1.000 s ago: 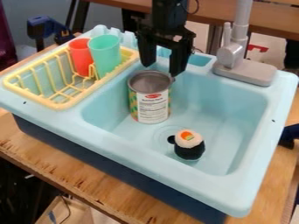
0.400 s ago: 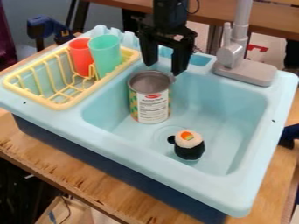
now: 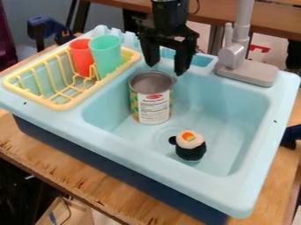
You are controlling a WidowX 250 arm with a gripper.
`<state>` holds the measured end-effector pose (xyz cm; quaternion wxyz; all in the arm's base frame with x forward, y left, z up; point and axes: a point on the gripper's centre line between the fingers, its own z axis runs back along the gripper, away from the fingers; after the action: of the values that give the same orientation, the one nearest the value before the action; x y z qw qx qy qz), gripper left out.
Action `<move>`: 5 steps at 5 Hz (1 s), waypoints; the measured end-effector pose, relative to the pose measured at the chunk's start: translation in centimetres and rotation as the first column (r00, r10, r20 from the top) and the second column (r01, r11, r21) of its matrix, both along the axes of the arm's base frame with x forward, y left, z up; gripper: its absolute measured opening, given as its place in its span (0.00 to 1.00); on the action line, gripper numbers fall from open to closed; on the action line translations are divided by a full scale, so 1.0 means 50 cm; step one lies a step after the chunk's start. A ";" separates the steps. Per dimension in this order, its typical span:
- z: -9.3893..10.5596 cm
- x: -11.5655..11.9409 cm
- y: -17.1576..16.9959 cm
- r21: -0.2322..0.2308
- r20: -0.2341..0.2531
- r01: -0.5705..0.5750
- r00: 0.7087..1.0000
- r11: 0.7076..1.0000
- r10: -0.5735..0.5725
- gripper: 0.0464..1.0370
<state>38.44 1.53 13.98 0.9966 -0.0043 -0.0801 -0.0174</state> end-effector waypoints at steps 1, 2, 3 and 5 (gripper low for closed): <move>-0.003 -0.004 -0.001 -0.003 0.021 -0.028 0.999 1.000 0.028 0.96; -0.023 -0.032 -0.001 -0.002 0.004 -0.056 0.998 0.998 0.056 0.96; -0.036 -0.048 0.001 0.010 -0.039 -0.065 0.997 0.998 0.066 0.96; -0.030 -0.094 -0.021 0.019 -0.100 -0.042 0.994 0.999 0.044 0.96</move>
<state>33.73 0.47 12.49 0.9995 0.0052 -0.0299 0.0038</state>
